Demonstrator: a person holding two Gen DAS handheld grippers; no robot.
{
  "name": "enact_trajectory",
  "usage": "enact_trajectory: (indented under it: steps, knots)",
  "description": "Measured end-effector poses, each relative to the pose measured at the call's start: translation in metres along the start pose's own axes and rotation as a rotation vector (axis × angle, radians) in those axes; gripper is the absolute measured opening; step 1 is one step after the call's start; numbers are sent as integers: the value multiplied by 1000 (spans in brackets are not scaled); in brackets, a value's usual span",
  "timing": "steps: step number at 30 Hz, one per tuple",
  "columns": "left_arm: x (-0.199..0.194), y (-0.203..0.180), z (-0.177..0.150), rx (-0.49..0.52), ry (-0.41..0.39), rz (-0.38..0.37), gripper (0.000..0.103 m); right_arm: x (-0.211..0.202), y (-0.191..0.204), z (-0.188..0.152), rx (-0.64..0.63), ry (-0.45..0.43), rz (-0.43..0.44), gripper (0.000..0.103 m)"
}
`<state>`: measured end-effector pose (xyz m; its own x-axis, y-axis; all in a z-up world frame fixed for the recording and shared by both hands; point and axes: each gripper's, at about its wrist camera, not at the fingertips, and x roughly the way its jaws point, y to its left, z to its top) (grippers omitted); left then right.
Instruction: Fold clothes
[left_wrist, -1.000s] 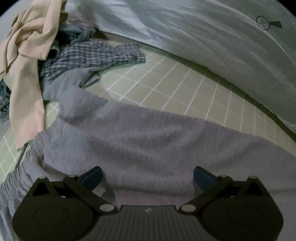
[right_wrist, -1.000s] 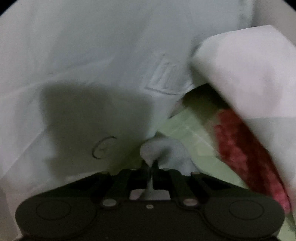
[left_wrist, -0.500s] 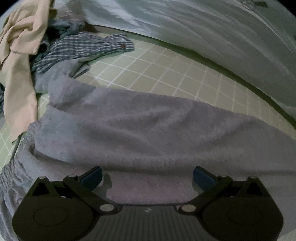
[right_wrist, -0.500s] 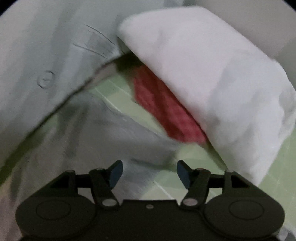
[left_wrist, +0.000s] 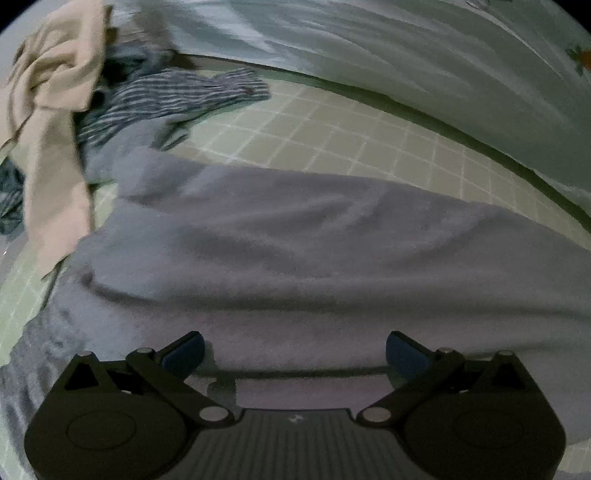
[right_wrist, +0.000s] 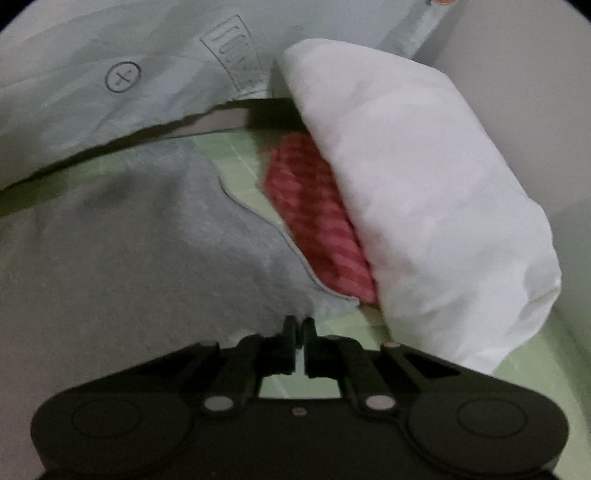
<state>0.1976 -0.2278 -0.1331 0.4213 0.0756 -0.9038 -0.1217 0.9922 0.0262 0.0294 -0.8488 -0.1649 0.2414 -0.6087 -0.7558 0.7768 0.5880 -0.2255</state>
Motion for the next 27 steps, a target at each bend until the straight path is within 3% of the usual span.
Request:
enact_trajectory:
  steps: [5, 7, 9, 10, 11, 12, 15, 18, 23, 27]
  knots:
    - [-24, 29, -12, -49, -28, 14, 103, 1, -11, 5, 37, 63, -10, 9]
    - [-37, 43, -20, -80, -38, 16, 103, -9, -16, 1, 70, 93, -7, 24]
    - [-50, 57, -30, -115, -47, 10, 103, -31, -24, -9, 126, 87, 38, 51]
    - [-55, 66, -38, -139, -52, 4, 103, -47, -28, -19, 149, 66, 81, 60]
    - [-61, 76, -46, -162, -58, -3, 103, -65, -31, -29, 171, 46, 127, 77]
    - [-66, 85, -54, -185, -63, -9, 103, -81, -32, -41, 180, 30, 171, 88]
    - [-76, 110, -77, -260, -60, -32, 103, -132, -21, -83, 96, 6, 316, 91]
    - [-87, 121, -93, -281, -77, -75, 103, -179, -9, -129, -8, -20, 383, 97]
    - [-104, 119, -111, -193, -113, -107, 103, -236, -9, -193, -47, -34, 407, 102]
    - [-109, 121, -131, -148, -105, -124, 103, -251, -24, -231, -17, -8, 370, 102]
